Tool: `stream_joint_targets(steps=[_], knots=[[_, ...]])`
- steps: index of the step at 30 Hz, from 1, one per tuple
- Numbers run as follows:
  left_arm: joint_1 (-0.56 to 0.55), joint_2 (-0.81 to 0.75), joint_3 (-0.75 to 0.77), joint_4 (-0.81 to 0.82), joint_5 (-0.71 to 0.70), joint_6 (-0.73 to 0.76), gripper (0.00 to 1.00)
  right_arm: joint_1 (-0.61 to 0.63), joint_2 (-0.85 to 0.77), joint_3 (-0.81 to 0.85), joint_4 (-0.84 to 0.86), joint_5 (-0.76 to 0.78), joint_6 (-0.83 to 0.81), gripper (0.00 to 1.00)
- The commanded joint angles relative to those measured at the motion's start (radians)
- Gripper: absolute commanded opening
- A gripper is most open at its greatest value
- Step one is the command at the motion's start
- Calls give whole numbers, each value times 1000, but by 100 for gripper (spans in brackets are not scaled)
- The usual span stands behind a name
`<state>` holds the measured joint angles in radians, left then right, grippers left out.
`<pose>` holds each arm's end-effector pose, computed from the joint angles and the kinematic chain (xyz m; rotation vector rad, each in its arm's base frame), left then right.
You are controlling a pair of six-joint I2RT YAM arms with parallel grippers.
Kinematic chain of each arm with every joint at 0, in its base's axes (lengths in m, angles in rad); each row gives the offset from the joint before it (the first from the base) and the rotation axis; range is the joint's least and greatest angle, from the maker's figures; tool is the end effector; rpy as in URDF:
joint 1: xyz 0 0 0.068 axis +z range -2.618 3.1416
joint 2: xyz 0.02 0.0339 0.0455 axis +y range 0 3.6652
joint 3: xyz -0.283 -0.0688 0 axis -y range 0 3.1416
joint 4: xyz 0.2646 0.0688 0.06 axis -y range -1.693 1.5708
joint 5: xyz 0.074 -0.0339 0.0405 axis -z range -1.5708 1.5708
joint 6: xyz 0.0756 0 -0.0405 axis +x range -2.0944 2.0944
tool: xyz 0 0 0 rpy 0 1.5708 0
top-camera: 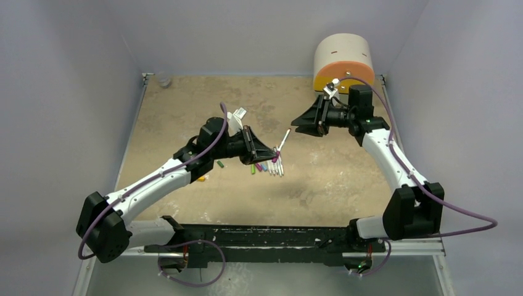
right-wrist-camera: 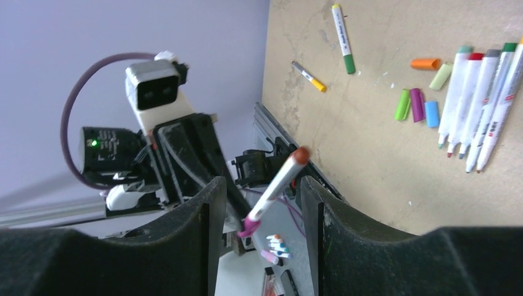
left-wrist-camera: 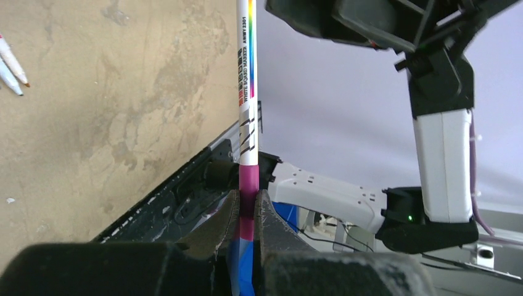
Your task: Open the pen caps
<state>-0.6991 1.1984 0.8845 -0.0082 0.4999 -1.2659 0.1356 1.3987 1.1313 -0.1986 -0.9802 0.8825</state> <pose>0.2219 -0.2339 0.3080 -0.2330 2.2880 -1.6761 0.3346 0.1090 0.3281 0.1225 2.1961 1.6011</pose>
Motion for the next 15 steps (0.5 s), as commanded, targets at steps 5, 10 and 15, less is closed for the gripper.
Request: stream_joint_targets(steps=[5, 10, 15], knots=[[-2, 58, 56, 89, -80, 27, 0, 113, -40, -1, 58, 27, 60, 50], [-1, 65, 60, 98, -113, 27, 0, 162, -51, -12, 42, 70, 77, 50], [-2, 55, 56, 64, -157, 43, 0, 162, -81, -11, 11, 85, 71, 50]])
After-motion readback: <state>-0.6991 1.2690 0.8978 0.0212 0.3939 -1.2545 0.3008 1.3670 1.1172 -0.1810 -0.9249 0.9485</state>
